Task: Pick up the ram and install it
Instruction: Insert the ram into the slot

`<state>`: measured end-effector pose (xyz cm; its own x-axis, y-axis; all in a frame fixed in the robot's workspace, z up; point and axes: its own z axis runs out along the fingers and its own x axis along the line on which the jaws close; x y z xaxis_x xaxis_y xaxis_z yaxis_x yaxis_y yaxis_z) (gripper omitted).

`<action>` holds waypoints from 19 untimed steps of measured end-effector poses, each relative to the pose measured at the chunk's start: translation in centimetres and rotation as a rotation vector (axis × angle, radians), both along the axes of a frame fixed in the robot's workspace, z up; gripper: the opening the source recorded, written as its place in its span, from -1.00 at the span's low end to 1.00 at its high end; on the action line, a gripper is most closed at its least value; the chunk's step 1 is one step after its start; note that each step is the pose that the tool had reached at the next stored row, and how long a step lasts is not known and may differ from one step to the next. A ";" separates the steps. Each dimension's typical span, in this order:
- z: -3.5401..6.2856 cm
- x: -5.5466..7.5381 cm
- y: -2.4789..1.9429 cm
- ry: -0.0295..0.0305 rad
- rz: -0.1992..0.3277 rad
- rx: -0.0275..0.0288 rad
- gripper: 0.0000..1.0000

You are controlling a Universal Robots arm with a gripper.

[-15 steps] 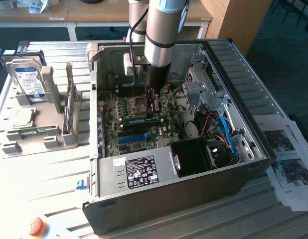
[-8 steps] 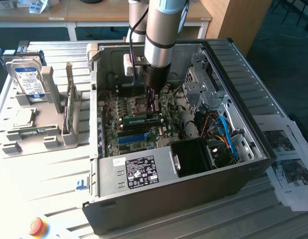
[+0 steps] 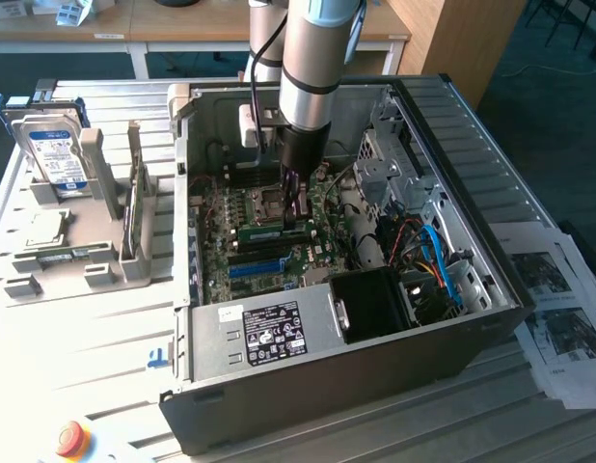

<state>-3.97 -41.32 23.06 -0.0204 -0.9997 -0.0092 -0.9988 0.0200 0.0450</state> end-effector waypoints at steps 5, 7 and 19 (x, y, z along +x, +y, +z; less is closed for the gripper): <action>0.20 0.0 0.00 0.0000 0.000 0.0001 -0.77; 0.21 0.0 0.00 0.0000 0.000 -0.0001 -0.77; 0.29 0.1 0.00 0.0001 0.000 -0.0003 -0.77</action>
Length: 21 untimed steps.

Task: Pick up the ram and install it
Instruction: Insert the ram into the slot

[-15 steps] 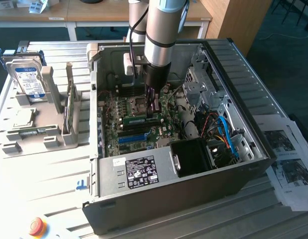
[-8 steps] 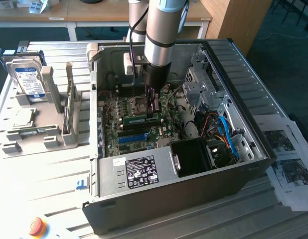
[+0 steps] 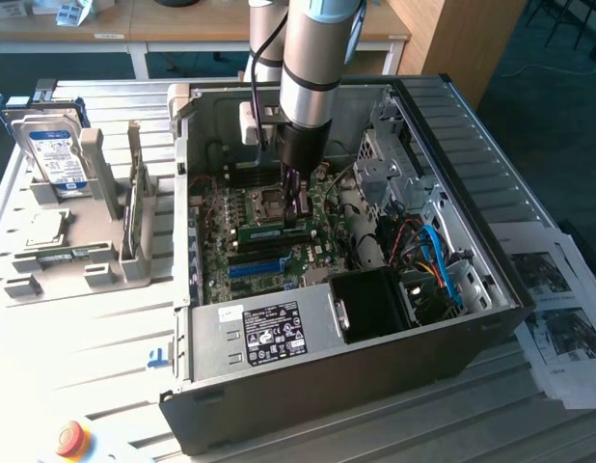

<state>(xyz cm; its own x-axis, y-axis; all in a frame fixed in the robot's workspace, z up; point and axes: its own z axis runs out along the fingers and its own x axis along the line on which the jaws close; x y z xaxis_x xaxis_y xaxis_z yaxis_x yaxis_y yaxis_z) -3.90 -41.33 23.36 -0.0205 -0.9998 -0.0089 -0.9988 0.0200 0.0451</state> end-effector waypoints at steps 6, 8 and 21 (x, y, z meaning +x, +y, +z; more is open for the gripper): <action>0.00 -0.2 0.00 -0.0013 0.000 0.0001 -0.77; 0.00 -0.3 0.00 -0.0021 0.000 0.0001 -0.77; 0.00 -0.1 0.00 -0.0024 0.000 0.0002 -0.77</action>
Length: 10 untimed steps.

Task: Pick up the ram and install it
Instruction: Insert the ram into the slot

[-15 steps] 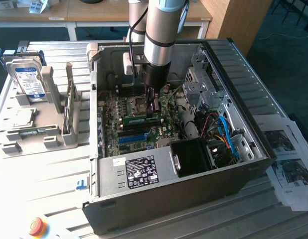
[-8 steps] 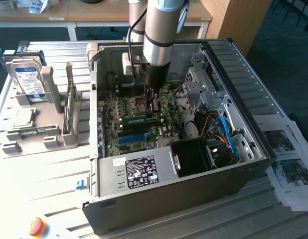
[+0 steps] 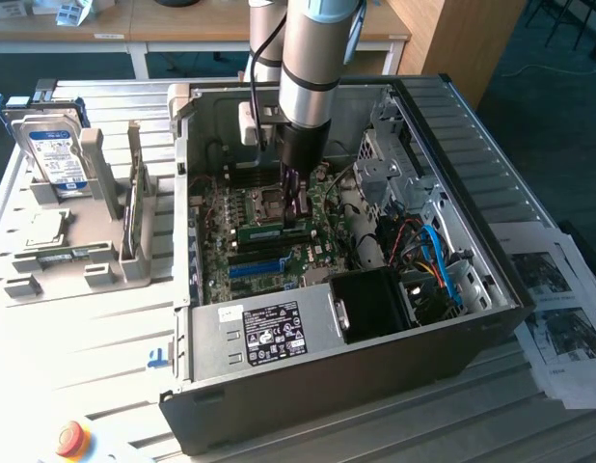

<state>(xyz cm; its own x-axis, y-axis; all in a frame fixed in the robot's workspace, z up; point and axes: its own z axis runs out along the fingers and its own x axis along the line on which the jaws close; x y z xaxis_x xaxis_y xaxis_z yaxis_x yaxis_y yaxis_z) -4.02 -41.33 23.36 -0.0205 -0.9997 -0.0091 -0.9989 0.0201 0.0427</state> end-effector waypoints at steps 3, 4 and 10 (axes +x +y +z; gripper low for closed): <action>0.00 0.0 0.00 0.0000 0.001 0.0000 -0.77; 0.00 0.0 0.00 0.0000 0.002 0.0001 -0.77; 0.00 0.0 0.00 0.0001 0.011 0.0001 -0.77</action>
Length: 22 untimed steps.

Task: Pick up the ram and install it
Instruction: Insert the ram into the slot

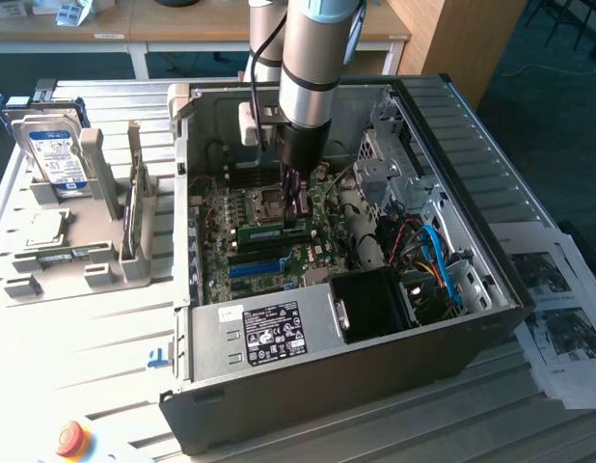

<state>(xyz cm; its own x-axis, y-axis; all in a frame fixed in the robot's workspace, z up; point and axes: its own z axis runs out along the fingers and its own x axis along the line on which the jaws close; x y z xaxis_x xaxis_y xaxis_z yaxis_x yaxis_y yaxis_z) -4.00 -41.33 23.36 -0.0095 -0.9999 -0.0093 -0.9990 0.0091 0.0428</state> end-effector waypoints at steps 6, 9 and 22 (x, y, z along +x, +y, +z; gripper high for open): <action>-0.02 0.0 -0.02 -0.0002 0.004 -0.0001 -0.77; -0.02 0.0 -0.03 -0.0003 0.003 0.0000 -0.77; -0.02 0.1 -0.02 -0.0002 -0.003 0.0000 -0.77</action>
